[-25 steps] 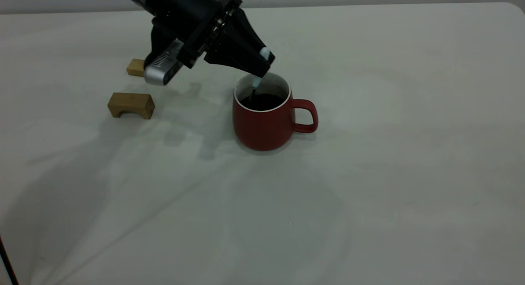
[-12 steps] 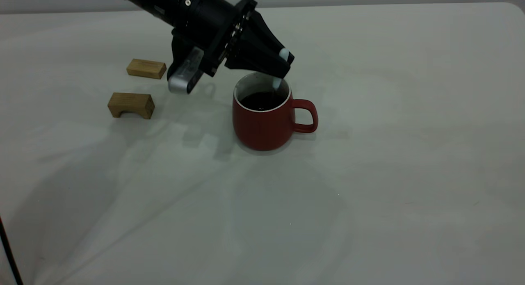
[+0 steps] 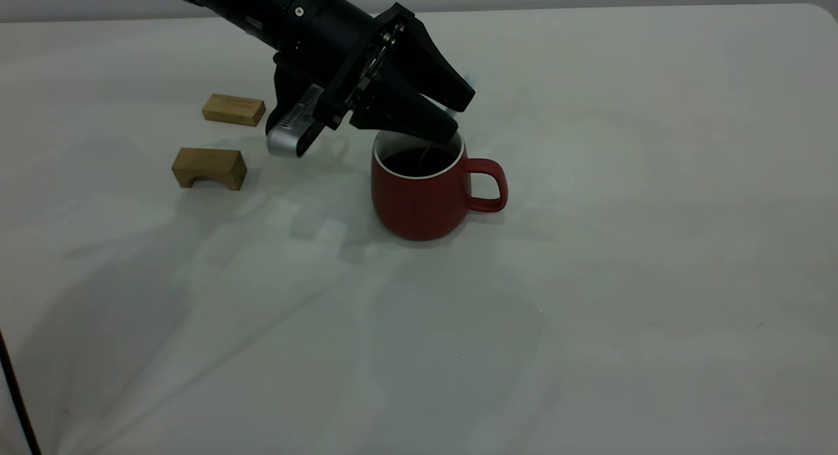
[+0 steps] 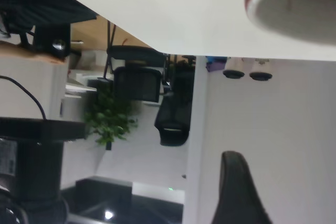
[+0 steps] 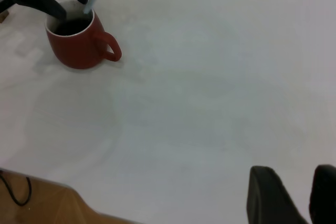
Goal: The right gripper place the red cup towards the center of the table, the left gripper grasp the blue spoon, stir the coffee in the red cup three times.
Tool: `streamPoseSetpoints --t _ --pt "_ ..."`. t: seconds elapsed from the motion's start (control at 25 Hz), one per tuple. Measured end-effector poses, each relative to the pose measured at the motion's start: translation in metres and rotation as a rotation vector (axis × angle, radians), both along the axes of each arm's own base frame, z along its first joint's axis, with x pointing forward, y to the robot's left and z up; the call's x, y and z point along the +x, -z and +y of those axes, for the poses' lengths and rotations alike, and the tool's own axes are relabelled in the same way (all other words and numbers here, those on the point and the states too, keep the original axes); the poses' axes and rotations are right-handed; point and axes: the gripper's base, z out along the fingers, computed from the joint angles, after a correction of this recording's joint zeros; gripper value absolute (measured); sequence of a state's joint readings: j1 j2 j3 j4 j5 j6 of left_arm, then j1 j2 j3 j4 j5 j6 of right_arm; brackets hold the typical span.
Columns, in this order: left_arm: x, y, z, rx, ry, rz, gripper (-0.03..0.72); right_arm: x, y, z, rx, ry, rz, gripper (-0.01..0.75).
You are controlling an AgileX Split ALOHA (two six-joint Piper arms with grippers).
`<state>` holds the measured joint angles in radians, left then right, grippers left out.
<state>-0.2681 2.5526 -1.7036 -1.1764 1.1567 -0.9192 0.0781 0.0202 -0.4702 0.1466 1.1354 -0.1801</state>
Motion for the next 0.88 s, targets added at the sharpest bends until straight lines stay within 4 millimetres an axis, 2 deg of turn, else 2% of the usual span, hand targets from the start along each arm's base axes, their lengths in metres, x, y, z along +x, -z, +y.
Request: streamPoseSetpoints --t 0.08,0.16,0.24,0.44,0.6,0.72,0.84,0.88 --pt "0.001 -0.006 0.003 0.049 0.057 -0.048 0.549 0.000 0.000 0.000 0.000 0.000 0.000 0.237" --pt "0.004 -0.021 0.007 0.112 0.125 -0.131 0.551 0.000 0.000 0.000 0.000 0.000 0.000 0.237" --pt "0.007 -0.048 0.014 0.202 0.208 -0.240 0.553 0.000 0.000 0.000 0.000 0.000 0.000 0.237" --pt "0.004 -0.137 0.041 0.475 0.351 -0.531 0.552 0.000 0.000 0.000 0.000 0.000 0.000 0.237" --pt "-0.014 -0.222 0.068 0.688 0.433 -0.809 0.552 0.000 0.000 0.000 0.000 0.000 0.000 0.238" --pt "-0.040 -0.290 0.092 0.834 0.597 -1.085 0.554 0.000 0.000 0.000 0.000 0.000 0.000 0.238" --pt "-0.073 -0.342 0.109 0.918 0.743 -1.294 0.554 0.000 0.000 0.000 0.000 0.000 0.000 0.238" --pt "-0.083 -0.352 0.113 0.933 0.783 -1.338 0.554 0.000 0.000 0.000 0.000 0.000 0.000 0.238"
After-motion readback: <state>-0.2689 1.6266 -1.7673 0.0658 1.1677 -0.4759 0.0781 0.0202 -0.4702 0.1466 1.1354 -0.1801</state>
